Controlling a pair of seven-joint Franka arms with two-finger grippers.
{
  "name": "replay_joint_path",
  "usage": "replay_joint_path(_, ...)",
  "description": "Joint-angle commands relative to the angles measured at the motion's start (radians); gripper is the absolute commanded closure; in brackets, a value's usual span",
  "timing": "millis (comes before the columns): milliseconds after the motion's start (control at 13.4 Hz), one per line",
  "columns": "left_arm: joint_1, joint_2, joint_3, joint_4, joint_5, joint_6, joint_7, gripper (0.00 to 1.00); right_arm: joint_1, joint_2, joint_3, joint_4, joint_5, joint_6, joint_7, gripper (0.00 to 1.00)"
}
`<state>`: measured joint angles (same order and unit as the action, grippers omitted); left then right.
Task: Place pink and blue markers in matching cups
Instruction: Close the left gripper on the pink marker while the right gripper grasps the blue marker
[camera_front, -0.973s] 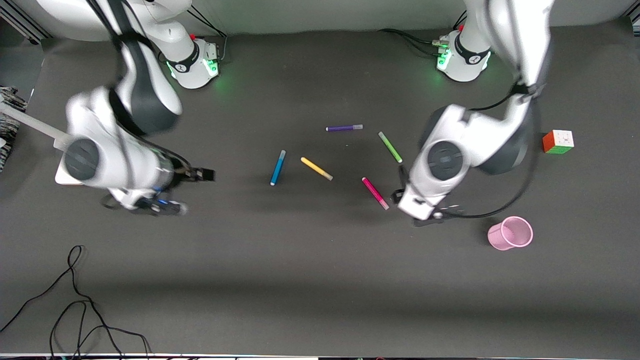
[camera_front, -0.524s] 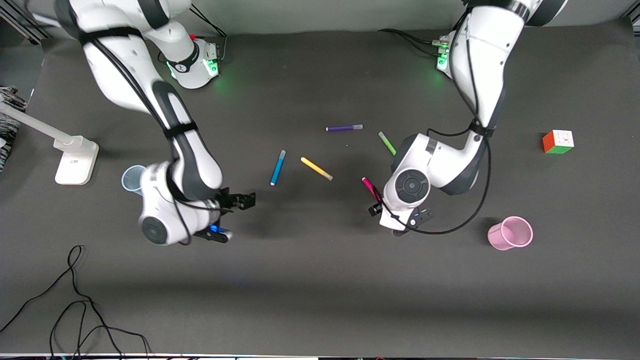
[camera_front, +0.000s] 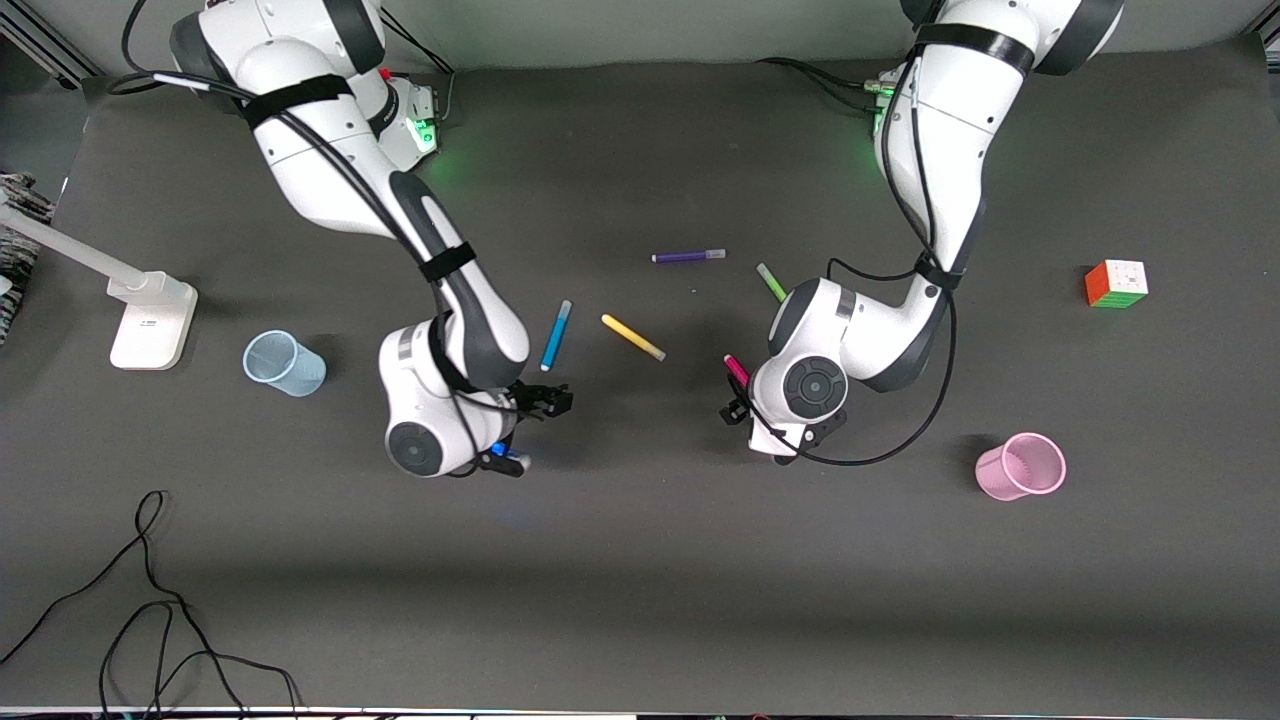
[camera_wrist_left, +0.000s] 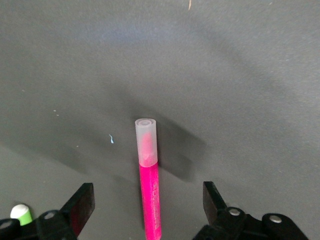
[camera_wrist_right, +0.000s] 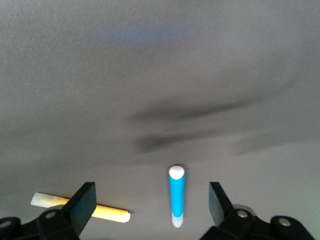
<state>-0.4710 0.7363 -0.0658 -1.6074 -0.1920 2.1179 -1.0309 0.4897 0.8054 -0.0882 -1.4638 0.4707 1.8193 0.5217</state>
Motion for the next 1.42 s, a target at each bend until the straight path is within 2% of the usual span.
replay_joint_path(0,-0.009,0.015,0.006,0.014,-0.017,0.001,-0.021,0.19,0.000,0.037,-0.007,0.011,0.014,0.006,0.040,0.00)
replay_joint_path(299,-0.009,0.020,0.006,0.014,-0.017,0.001,-0.021,0.40,0.010,0.051,-0.007,-0.009,0.014,0.005,0.043,0.00)
replay_joint_path(449,-0.009,0.020,0.006,0.014,-0.018,0.001,-0.020,0.62,0.012,0.049,-0.007,-0.020,0.014,0.006,0.043,0.00)
replay_joint_path(599,-0.009,0.020,0.006,0.012,-0.017,0.016,-0.020,0.90,0.012,0.049,-0.007,-0.023,0.014,0.006,0.043,0.02)
replay_joint_path(673,-0.009,0.020,0.008,0.011,-0.017,0.020,-0.020,1.00,0.013,0.049,-0.007,-0.026,0.014,0.005,0.044,0.05)
replay_joint_path(973,0.006,-0.017,0.015,0.029,-0.009,-0.013,-0.020,1.00,0.027,0.040,-0.008,-0.050,0.014,0.003,0.047,0.14)
replay_joint_path(1048,0.035,-0.047,0.017,0.046,-0.004,-0.083,-0.012,1.00,0.027,0.040,-0.007,-0.052,0.014,0.003,0.047,0.19)
replay_joint_path(1272,0.194,-0.041,0.014,0.309,-0.014,-0.475,0.114,1.00,0.027,0.035,-0.007,-0.055,0.014,-0.001,0.047,0.33)
replay_joint_path(1347,0.247,-0.038,0.014,0.370,-0.021,-0.549,0.208,1.00,0.027,0.032,-0.008,-0.058,0.014,-0.008,0.047,0.40)
